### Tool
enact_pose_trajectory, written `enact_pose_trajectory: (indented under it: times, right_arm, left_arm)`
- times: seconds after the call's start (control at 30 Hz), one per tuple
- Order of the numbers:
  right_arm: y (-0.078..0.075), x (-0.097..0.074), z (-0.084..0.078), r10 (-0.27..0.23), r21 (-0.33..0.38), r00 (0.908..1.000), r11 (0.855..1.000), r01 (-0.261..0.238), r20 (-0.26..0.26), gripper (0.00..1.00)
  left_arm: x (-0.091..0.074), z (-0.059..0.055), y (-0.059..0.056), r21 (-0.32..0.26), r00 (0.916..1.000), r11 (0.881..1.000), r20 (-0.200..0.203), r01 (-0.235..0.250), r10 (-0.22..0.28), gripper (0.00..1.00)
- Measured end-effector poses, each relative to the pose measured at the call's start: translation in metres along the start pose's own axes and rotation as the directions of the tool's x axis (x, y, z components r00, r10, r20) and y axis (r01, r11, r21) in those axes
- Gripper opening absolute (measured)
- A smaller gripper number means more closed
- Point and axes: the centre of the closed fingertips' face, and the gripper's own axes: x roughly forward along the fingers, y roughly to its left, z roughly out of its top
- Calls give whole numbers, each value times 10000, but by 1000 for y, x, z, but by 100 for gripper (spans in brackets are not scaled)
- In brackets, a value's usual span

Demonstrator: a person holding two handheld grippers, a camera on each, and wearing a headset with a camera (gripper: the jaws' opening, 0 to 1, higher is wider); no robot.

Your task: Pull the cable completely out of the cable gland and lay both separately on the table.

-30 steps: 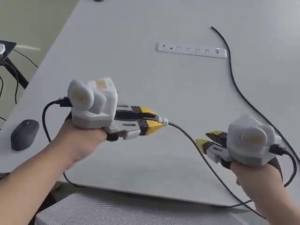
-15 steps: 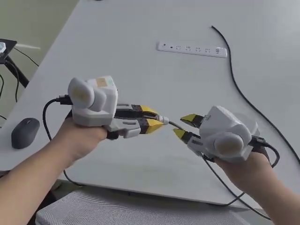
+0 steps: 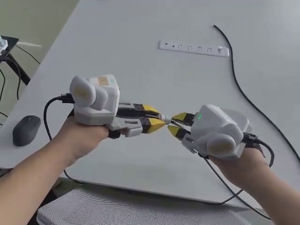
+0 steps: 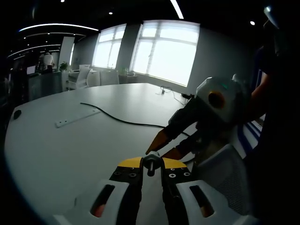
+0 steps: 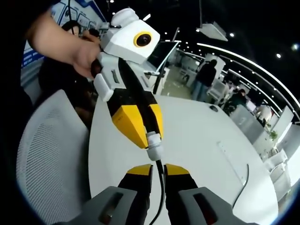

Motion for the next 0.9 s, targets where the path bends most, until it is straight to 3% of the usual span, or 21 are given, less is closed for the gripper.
enact_pose_trajectory:
  times: [0.6,0.9]
  right_arm:
    - [-3,3,-2,-85,242,10000,9997,84,22,0]
    - [-9,2,-19,-242,717,9989,9971,271,-405,0]
  left_arm:
    - [1,-1,1,-4,10000,10000,-2,42,-42,15]
    - [1,2,1,-66,9999,10000,120,40,-39,15]
